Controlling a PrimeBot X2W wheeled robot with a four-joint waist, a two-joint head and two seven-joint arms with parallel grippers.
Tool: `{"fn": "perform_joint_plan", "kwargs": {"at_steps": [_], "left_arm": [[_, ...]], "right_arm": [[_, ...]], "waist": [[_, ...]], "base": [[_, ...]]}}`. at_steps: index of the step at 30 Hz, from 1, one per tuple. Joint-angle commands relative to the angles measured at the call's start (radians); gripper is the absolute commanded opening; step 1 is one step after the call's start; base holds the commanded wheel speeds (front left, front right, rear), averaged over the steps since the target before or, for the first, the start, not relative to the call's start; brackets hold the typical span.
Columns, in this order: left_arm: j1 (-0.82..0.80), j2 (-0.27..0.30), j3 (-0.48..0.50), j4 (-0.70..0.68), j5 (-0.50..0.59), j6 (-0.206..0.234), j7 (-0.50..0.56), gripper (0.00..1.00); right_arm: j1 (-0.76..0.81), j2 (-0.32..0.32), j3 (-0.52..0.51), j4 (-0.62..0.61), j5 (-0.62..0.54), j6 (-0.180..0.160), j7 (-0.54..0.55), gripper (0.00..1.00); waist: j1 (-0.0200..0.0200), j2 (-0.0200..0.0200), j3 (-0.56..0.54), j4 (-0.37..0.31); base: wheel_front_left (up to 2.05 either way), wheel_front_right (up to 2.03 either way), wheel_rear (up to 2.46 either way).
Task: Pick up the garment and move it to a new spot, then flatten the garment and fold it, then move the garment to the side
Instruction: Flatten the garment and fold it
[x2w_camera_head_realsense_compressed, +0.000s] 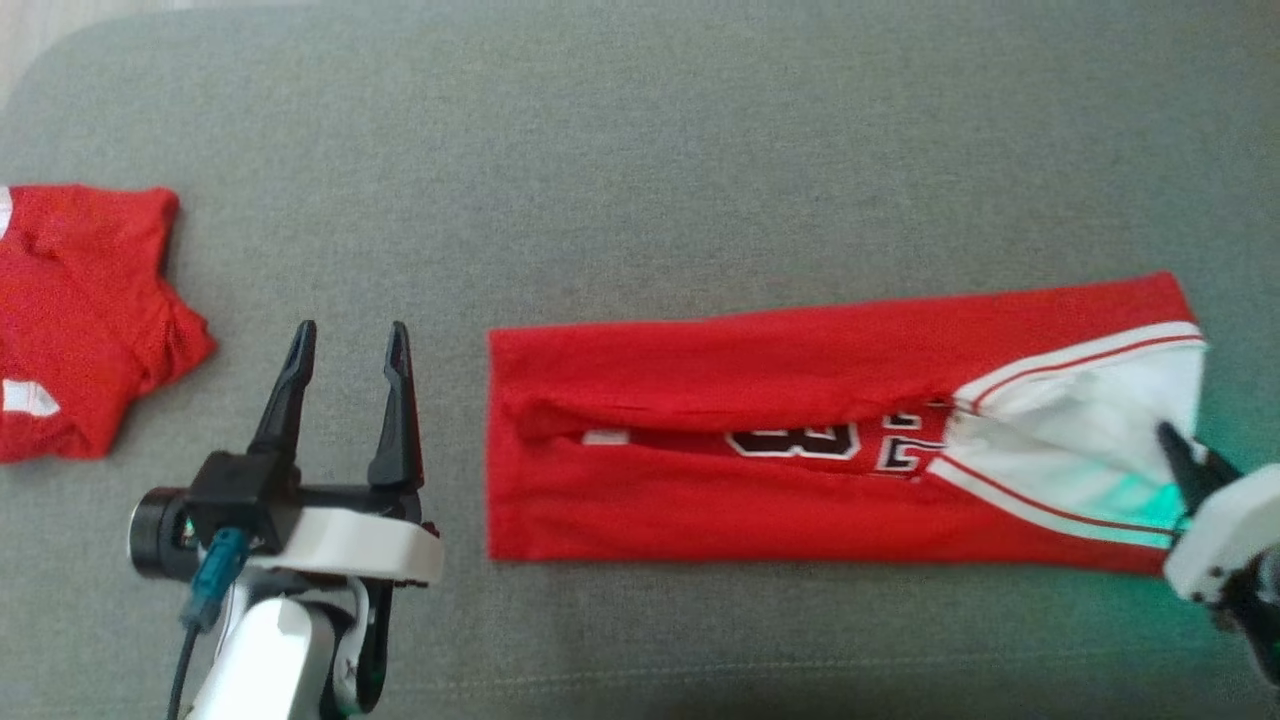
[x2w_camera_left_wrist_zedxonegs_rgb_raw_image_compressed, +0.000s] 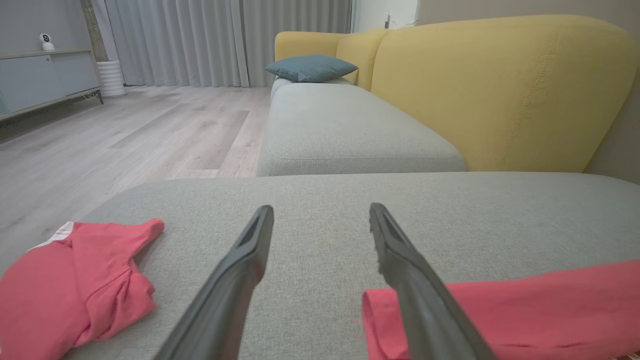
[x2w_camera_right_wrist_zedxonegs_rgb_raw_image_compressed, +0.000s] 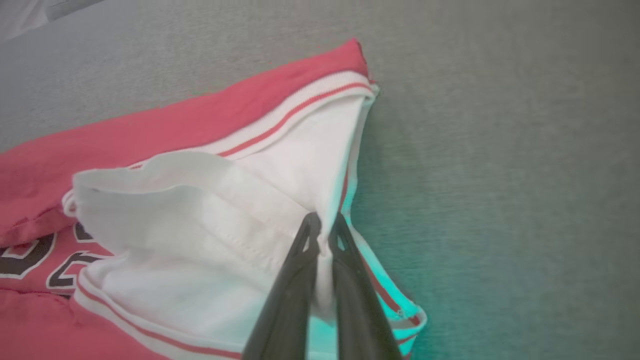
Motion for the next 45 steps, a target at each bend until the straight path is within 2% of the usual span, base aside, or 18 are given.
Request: {"fn": "perform_joint_plan", "kwargs": {"at_steps": [1,4,8,9,13,17,18,20,25,28,33,34,35,41,45], "left_arm": [[-0.014,0.005,0.047,-0.03,0.007,-0.003,-0.012,1.0],[-0.007,0.004,0.05,-0.027,0.006,-0.006,-0.012,1.0],[0.002,0.002,0.054,-0.023,0.004,-0.009,-0.012,1.0],[0.002,0.002,0.054,-0.023,0.004,-0.009,-0.012,1.0],[0.009,0.0,0.053,-0.021,0.001,-0.015,-0.012,1.0],[0.008,-0.003,0.048,-0.018,0.0,-0.022,-0.012,1.0],[0.007,-0.006,0.043,-0.016,0.002,-0.025,-0.012,1.0],[0.006,-0.009,0.039,-0.015,0.003,-0.027,-0.012,1.0],[-0.005,-0.017,0.027,-0.011,0.007,-0.035,-0.012,1.0],[-0.013,-0.024,0.02,-0.007,0.01,-0.038,-0.012,1.0],[-0.022,-0.031,0.018,-0.004,0.015,-0.041,-0.012,1.0],[-0.024,-0.032,0.018,-0.003,0.016,-0.041,-0.012,1.0],[-0.025,-0.032,0.019,-0.003,0.017,-0.041,-0.012,1.0],[-0.027,-0.033,0.033,-0.003,0.022,-0.037,-0.012,1.0],[-0.024,-0.033,0.042,-0.003,0.024,-0.035,-0.012,1.0]], "right_arm": [[0.005,-0.041,-0.014,-0.047,0.009,-0.001,0.006,0.0],[0.008,-0.056,-0.021,-0.096,0.003,-0.001,0.019,0.0],[-0.01,-0.06,0.048,-0.228,-0.026,-0.001,0.06,0.0],[-0.01,-0.06,0.048,-0.228,-0.026,-0.001,0.06,0.0],[-0.051,-0.042,0.176,-0.367,-0.039,-0.001,0.109,0.0],[-0.105,0.011,0.339,-0.419,-0.024,-0.001,0.12,0.0],[-0.131,0.056,0.428,-0.399,0.005,-0.001,0.115,0.0],[-0.155,0.101,0.507,-0.357,0.025,-0.001,0.102,0.0],[-0.195,0.219,0.621,-0.192,0.077,-0.001,0.024,0.0],[-0.218,0.245,0.665,-0.091,0.105,-0.001,-0.046,0.0],[-0.269,0.253,0.725,0.026,0.16,-0.001,-0.152,0.0],[-0.28,0.253,0.733,0.039,0.172,-0.001,-0.178,0.4],[-0.291,0.253,0.743,0.053,0.18,-0.001,-0.2,1.0],[-0.355,0.254,0.772,0.048,0.175,-0.001,-0.371,1.0],[-0.369,0.248,0.73,-0.003,0.106,-0.001,-0.477,1.0]], "waist": [[0.0,0.0,-0.01,-0.004],[0.0,0.0,-0.026,-0.009],[0.0,0.0,-0.049,-0.016],[0.0,0.0,-0.049,-0.016],[0.0,0.0,-0.064,-0.016],[0.0,0.0,-0.072,-0.006],[0.0,0.0,-0.072,0.005],[0.0,0.0,-0.07,0.017],[0.0,0.0,-0.059,0.052],[0.0,0.0,-0.049,0.074],[0.0,0.0,-0.029,0.094],[0.0,0.0,-0.025,0.095],[0.0,0.0,-0.023,0.096],[0.0,0.0,-0.015,0.081],[0.0,0.0,-0.021,0.062]], "base": [[0.0,0.0,0.0],[0.0,0.0,0.0],[0.0,0.0,0.0],[0.0,0.0,0.0],[0.0,0.0,0.0],[0.0,0.0,0.0],[0.0,0.0,0.0],[0.0,0.0,0.0],[0.0,0.0,0.0],[0.0,0.0,0.0],[0.0,0.0,0.0],[0.0,0.0,0.0],[0.0,0.0,0.0],[0.0,0.0,0.0],[0.0,0.0,0.0]]}}
